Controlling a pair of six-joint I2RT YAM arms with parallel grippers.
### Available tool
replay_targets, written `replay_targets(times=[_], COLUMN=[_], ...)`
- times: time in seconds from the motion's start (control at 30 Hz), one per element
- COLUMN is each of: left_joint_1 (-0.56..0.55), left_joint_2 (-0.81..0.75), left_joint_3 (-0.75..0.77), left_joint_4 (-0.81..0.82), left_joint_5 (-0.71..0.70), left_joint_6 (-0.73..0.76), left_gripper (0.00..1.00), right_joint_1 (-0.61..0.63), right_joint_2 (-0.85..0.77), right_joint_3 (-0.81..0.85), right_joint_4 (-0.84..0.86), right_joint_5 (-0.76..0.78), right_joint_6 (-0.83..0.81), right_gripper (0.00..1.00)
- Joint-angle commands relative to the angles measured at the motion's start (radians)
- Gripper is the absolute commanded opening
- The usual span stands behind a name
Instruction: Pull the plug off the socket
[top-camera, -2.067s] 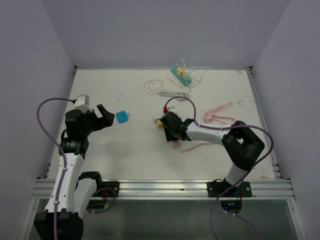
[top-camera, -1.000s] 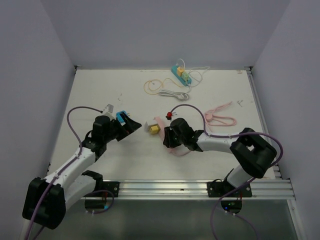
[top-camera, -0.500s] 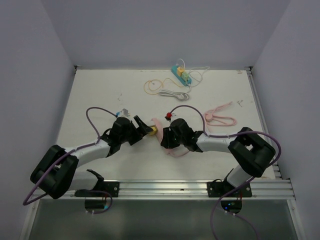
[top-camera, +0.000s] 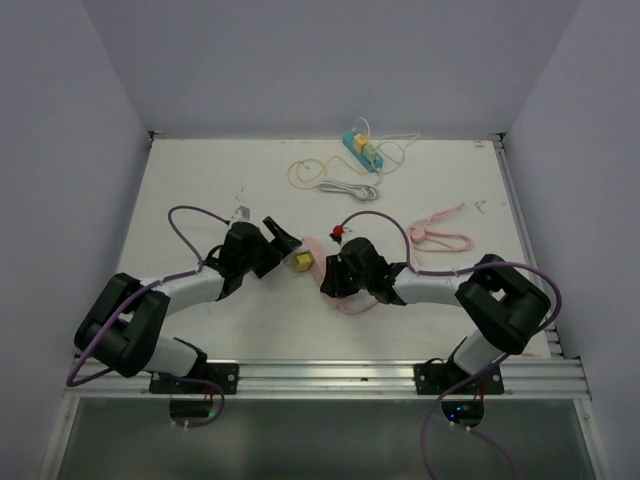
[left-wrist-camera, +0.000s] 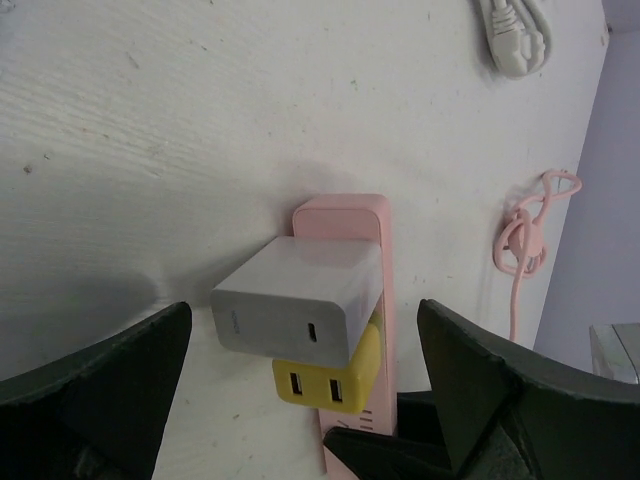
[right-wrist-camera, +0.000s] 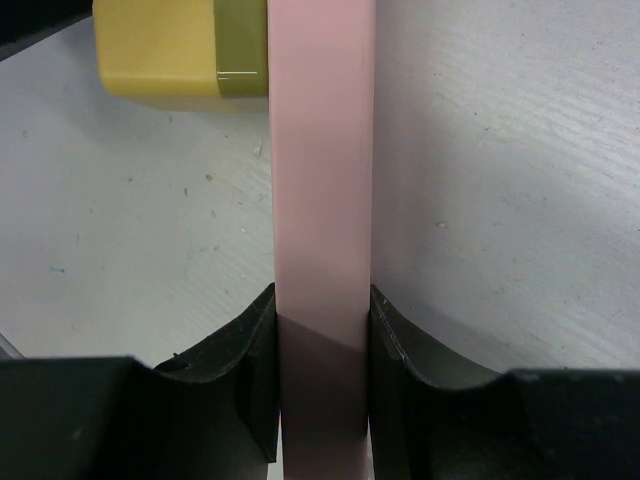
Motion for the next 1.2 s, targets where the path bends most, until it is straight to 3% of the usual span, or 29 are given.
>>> replay_targets(times=[0.0,0.3,0.53,0.97,1.17], left_joint_1=[0.012,0.028,0.043,0.052,0.055], left_joint_2=[0.048,0.121,0.121,0.152,0.151], left_joint_3=[0.049,0.032,-0.005,-0.068,-0.123], left_joint_4=[0.060,0.136,0.202,0.314,0.406], left_joint_5=[0.024,0.079,0.070,0.114,0.122], left_joint_6=[0.021,0.004,-0.023,-0.074,-0.115], left_gripper=[0.98,0.92,0.77,0.66,0.46], right_joint_1=[0.007,0.007,0.007,0.005,0.007], right_joint_2=[0.011,0.017,0.017,0.026,0.043], right_joint_3=[-0.007,-0.007,-0.011,-0.017,-0.025], right_joint_4=[0.046,0.049,0.051,0.069,0.092], right_joint_5=[-0.024,-0.026,-0.026,-0.035,-0.041], right_joint_6=[0.001,0.000,0.000,0.012,0.038], right_gripper=[0.00,0.00,0.00,0.00,0.00])
